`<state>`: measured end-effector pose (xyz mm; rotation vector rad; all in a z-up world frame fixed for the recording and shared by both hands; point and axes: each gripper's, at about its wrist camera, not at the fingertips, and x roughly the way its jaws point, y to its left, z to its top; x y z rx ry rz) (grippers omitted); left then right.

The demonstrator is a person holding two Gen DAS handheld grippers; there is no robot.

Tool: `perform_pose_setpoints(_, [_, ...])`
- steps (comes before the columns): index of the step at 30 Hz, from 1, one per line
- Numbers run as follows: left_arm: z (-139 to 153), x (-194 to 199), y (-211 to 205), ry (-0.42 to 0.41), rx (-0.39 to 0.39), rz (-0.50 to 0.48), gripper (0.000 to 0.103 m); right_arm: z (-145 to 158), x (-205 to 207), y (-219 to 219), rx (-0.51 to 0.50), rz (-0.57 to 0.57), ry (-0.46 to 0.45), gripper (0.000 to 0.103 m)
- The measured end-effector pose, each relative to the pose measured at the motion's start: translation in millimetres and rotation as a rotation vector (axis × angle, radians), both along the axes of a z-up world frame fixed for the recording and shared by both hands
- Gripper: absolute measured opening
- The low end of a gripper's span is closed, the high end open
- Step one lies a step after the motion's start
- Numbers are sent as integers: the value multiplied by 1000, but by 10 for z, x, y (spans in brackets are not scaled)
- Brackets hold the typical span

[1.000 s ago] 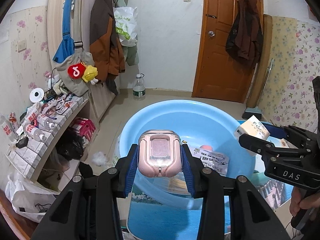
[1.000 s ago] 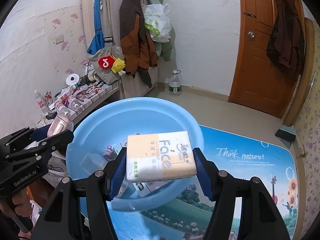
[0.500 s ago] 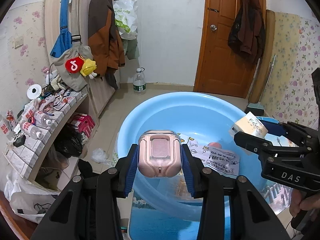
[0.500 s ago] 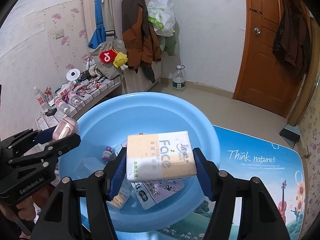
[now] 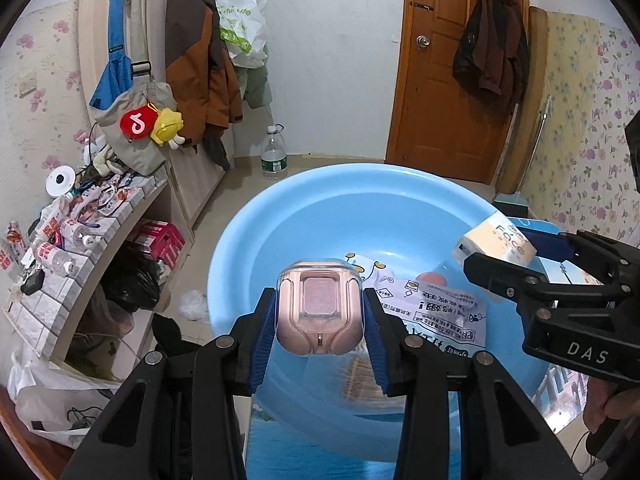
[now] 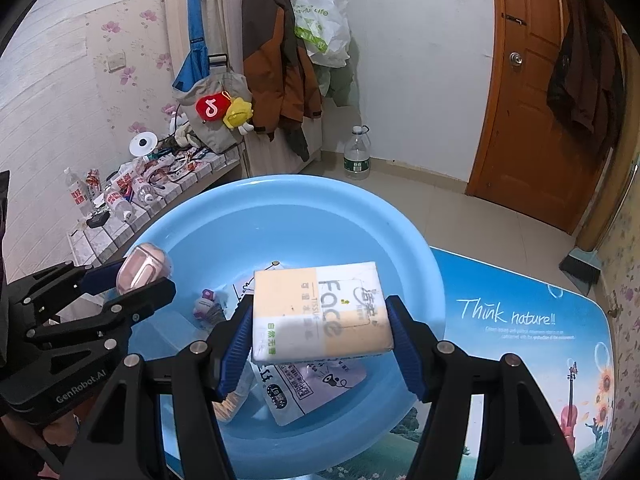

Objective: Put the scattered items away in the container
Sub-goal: 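Lower both items into the basin and open both grippers to release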

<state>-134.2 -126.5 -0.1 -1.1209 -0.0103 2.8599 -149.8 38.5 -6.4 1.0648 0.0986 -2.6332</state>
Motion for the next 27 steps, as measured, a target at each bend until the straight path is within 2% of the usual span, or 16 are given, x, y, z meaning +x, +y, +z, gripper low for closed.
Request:
perform_pose_setpoints(24, [-120, -123, 126, -23, -5, -22, 40, -205, -90, -39, 2, 8, -29, 65])
perform_pose_setpoints(25, [-120, -123, 130, -23, -8, -20, 48, -204, -93, -40, 3, 8, -30, 65])
perform_pose_setpoints(27, [-105, -114, 131, -9, -14, -19, 55, -203, -96, -37, 3, 9, -30, 65])
